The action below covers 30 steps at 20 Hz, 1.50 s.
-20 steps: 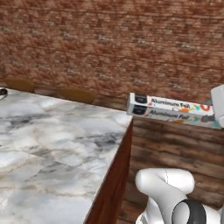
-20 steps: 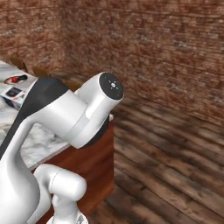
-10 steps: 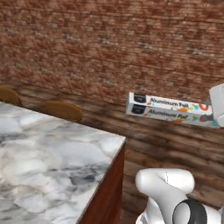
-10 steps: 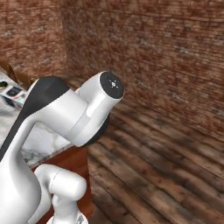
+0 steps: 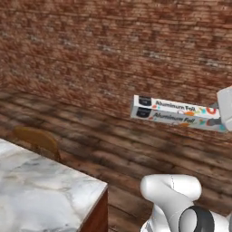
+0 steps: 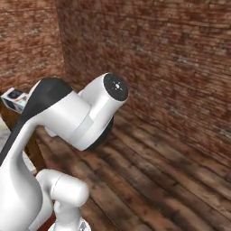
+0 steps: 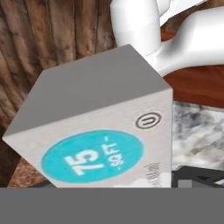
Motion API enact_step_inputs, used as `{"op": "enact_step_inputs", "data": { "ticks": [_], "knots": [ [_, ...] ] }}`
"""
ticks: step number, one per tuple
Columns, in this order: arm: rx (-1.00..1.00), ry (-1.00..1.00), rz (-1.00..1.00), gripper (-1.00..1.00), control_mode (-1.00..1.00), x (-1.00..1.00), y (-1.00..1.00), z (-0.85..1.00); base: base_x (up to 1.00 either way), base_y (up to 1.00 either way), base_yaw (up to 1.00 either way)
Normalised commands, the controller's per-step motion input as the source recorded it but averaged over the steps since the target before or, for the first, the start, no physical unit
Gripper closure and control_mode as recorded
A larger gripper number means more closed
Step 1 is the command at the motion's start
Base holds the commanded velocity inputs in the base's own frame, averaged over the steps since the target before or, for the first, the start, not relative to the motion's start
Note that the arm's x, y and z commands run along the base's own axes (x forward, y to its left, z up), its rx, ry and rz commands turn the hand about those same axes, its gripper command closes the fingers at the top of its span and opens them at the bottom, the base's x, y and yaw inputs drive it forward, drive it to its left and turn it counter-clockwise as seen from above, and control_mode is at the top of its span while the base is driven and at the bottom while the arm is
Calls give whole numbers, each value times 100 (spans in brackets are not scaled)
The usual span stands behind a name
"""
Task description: Retrieve the tupperware and aluminum foil from the cabinet and place them on the dining counter near the plate with tomato and eggplant to prepare for storing leftovers.
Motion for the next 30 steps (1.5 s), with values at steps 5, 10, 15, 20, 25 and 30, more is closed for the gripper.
{"op": "enact_step_inputs", "data": {
  "ticks": [5, 10, 15, 20, 25, 30],
  "knots": [
    [0, 0, 0, 100, 100, 0, 0, 0, 100, -93, 26],
    [0, 0, 0, 100, 100, 0, 0, 0, 99, -91, 28],
    [0, 0, 0, 100, 100, 0, 0, 0, 79, -93, 31],
    [0, 0, 0, 100, 100, 0, 0, 0, 71, -45, 35],
    [0, 0, 0, 100, 100, 0, 0, 0, 68, 75, 39],
    [0, 0, 0, 100, 100, 0, 0, 0, 72, 64, 55]
  ]
}}
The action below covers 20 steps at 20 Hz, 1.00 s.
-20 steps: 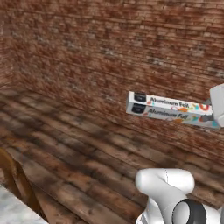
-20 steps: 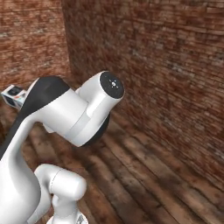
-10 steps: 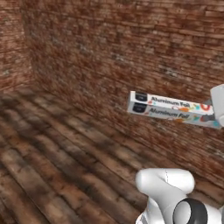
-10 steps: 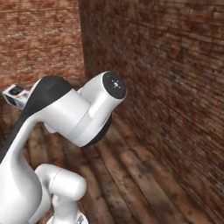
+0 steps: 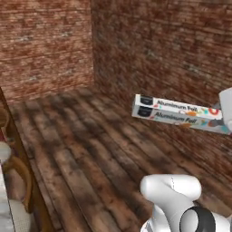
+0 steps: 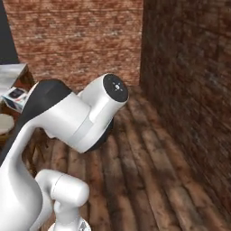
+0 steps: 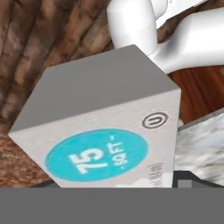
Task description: Retrieve the tupperware and aluminum foil from the cabinet and place them on the dining counter near the plate with tomato and eggplant to prepare for storing leftovers.
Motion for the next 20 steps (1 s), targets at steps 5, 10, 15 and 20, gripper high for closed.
{"op": "enact_step_inputs", "data": {
  "ticks": [5, 10, 15, 20],
  "knots": [
    [0, 0, 0, 100, 100, 0, 0, 0, 100, 1, 55],
    [0, 0, 0, 100, 100, 0, 0, 0, 100, 0, 51],
    [0, 0, 0, 100, 100, 0, 0, 0, 100, 0, 48],
    [0, 0, 0, 100, 100, 0, 0, 0, 94, 0, 44]
  ]
}}
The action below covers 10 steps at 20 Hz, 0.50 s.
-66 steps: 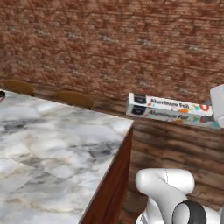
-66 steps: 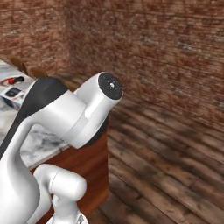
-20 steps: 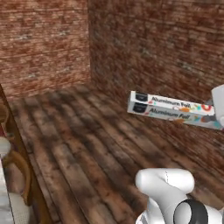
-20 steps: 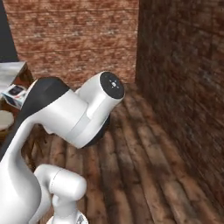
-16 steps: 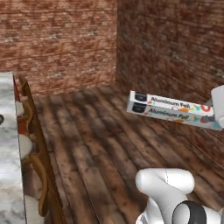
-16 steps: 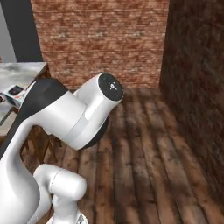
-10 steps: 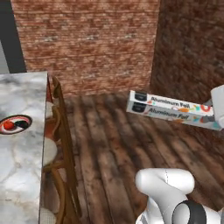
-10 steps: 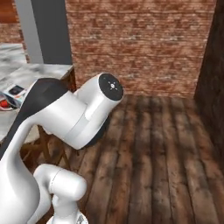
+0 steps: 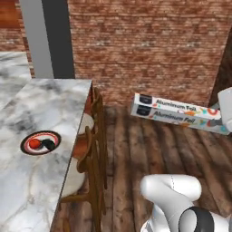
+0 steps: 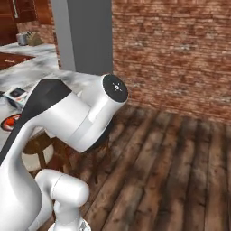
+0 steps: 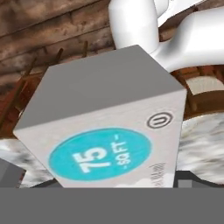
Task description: Retrieve the tupperware and aluminum foil from the cabinet and place them on the dining counter near the plate with tomato and eggplant to prepare for storing leftovers.
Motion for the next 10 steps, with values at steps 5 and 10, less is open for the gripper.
{"op": "enact_step_inputs", "data": {
  "ticks": [5, 10],
  "knots": [
    [0, 0, 0, 100, 100, 0, 0, 0, 91, 0, 42],
    [0, 0, 0, 100, 100, 0, 0, 0, 87, -1, 53]
  ]
}}
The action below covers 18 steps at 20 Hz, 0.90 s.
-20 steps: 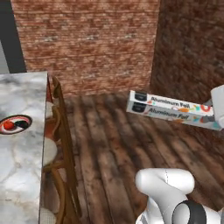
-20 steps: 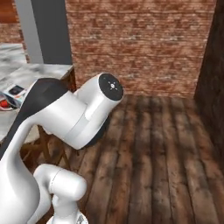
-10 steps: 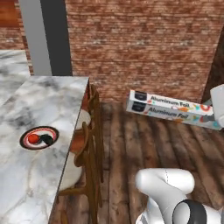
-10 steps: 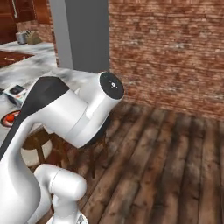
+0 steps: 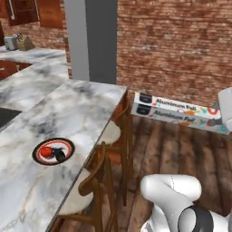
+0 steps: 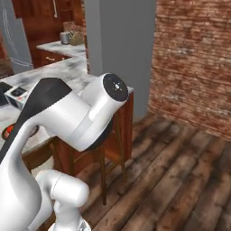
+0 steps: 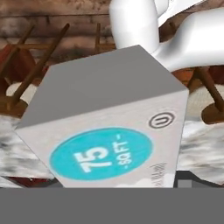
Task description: Retrieve the tupperware and aluminum foil from the cabinet and place them on the dining counter near the plate with tomato and eggplant to prepare for storing leftovers.
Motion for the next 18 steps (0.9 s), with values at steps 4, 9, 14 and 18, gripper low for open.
{"op": "enact_step_inputs", "data": {
  "ticks": [4, 9, 14, 18],
  "knots": [
    [0, 0, 0, 100, 100, 0, 0, 0, 73, 0, 73],
    [0, 0, 0, 100, 100, 0, 0, 0, 68, 0, 74],
    [0, 0, 0, 100, 100, 0, 0, 0, 69, 0, 76],
    [0, 0, 0, 100, 100, 0, 0, 0, 68, -1, 77]
  ]
}}
